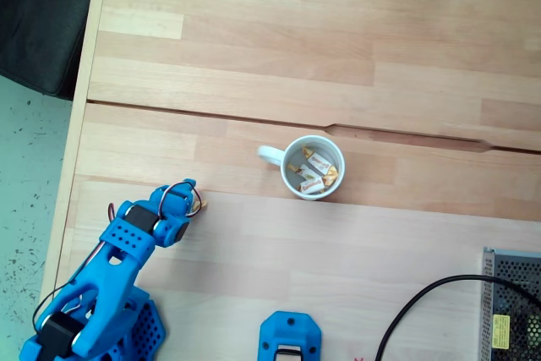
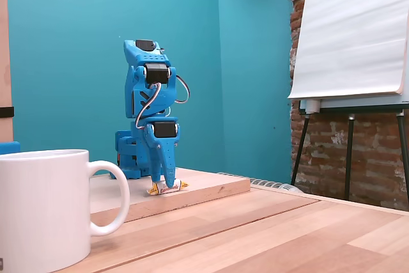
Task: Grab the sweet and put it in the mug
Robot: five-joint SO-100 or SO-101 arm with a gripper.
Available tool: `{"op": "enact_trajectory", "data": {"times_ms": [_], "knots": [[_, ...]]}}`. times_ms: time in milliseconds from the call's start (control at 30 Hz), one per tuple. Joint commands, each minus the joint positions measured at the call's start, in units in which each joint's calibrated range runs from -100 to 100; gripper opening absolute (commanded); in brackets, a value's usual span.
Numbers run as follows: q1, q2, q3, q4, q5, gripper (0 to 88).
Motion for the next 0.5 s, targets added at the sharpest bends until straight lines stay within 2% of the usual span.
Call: {"op": "enact_trajectory", "data": {"times_ms": [0,233,467], "knots": [[0.5,-0.2,-0.3,-0.3,0.2,25.1],[0.4,-0.1,-0.4,-1.1,0.0,7.7],[0.3,1.9,-1.0,-1.1,0.0,7.3]]}}
